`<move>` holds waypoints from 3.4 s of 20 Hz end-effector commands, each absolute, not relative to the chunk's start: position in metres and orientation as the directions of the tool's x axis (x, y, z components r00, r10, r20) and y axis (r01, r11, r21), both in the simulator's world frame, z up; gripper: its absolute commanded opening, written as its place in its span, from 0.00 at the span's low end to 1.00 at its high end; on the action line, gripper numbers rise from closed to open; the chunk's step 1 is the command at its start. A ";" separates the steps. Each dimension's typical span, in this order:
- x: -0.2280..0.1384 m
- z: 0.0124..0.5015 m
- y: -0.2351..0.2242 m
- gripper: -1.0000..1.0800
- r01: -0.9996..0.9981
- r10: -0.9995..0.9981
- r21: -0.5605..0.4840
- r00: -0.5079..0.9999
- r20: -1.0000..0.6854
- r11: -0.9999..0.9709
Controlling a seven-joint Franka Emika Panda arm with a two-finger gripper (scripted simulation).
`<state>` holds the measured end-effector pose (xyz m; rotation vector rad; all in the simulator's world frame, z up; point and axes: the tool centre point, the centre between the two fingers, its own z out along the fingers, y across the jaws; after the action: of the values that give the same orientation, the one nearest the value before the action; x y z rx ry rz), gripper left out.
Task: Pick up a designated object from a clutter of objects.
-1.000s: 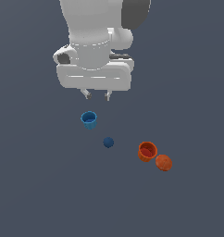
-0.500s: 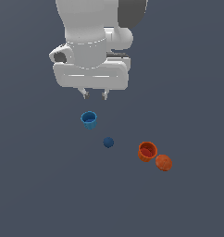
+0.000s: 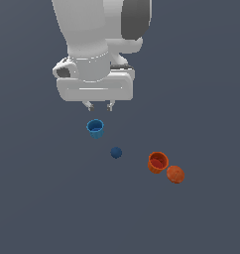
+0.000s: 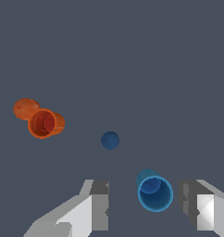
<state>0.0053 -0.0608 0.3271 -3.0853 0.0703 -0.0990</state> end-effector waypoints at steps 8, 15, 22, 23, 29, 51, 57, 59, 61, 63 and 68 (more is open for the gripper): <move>0.000 0.288 -0.076 0.62 0.094 0.087 -0.090 0.993 0.075 -0.992; -0.007 0.257 -0.089 0.62 0.198 0.188 -0.111 0.978 0.094 -0.974; -0.018 0.226 -0.103 0.62 0.295 0.281 -0.124 0.952 0.119 -0.947; -0.019 0.222 -0.105 0.62 0.308 0.293 -0.125 0.948 0.123 -0.943; -0.030 0.197 -0.117 0.62 0.384 0.366 -0.128 0.919 0.145 -0.914; -0.086 0.116 -0.156 0.62 0.609 0.583 -0.093 0.785 0.208 -0.787; -0.096 0.105 -0.161 0.62 0.638 0.611 -0.084 0.762 0.212 -0.766; -0.098 0.103 -0.162 0.62 0.643 0.617 -0.082 0.758 0.213 -0.761; -0.099 0.102 -0.163 0.62 0.647 0.621 -0.081 0.755 0.213 -0.759; -0.100 0.101 -0.163 0.62 0.648 0.622 -0.080 0.753 0.213 -0.757; -0.099 0.099 -0.163 0.62 0.647 0.621 -0.081 0.754 0.213 -0.758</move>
<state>-0.0994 -0.1633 0.1004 -2.8013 -1.0184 -0.2610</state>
